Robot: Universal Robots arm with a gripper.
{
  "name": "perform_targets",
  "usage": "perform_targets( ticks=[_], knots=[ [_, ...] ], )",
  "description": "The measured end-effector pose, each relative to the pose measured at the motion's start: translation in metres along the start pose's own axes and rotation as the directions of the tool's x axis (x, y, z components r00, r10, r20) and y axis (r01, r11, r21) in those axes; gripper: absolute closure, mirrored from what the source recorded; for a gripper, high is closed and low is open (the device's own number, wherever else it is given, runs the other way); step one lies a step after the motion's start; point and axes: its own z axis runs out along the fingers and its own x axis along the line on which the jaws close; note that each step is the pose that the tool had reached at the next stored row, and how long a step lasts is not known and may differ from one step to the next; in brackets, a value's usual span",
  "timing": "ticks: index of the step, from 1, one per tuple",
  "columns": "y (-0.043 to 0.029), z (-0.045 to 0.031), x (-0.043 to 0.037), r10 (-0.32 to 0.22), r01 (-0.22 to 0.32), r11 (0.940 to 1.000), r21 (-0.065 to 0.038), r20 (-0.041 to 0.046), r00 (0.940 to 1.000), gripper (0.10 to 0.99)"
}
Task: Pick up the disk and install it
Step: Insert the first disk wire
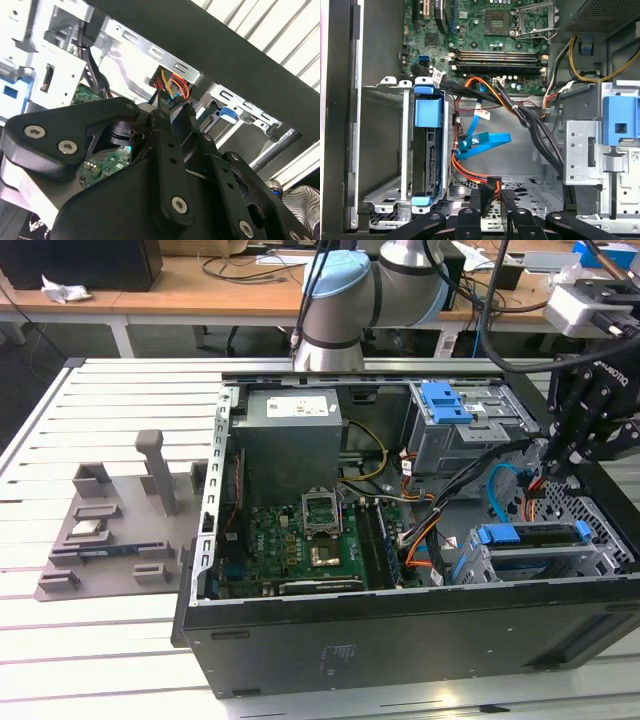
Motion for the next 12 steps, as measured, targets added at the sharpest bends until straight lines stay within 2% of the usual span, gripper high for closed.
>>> perform_targets(
  ticks=[1, 3, 8, 10, 12],
  knots=[
    [-0.0002, 0.0031, -0.0002, 0.015, -0.015, 0.9999, -0.001, -0.0146, 0.9998, 0.784],
    [-0.0003, 0.0036, -0.0001, 0.015, -0.015, 0.9999, -0.001, -0.0224, 0.9996, 0.784],
    [-0.0002, 0.0036, -0.0001, 0.015, -0.015, 0.9999, -0.001, -0.0227, 0.9996, 0.8],
    [-0.0002, 0.0036, -0.0001, 0.015, -0.015, 0.9999, -0.001, -0.0228, 0.9996, 0.922],
    [-0.0002, 0.0036, -0.0001, 0.015, -0.015, 0.9999, -0.001, -0.023, 0.9996, 0.925]
  ],
)
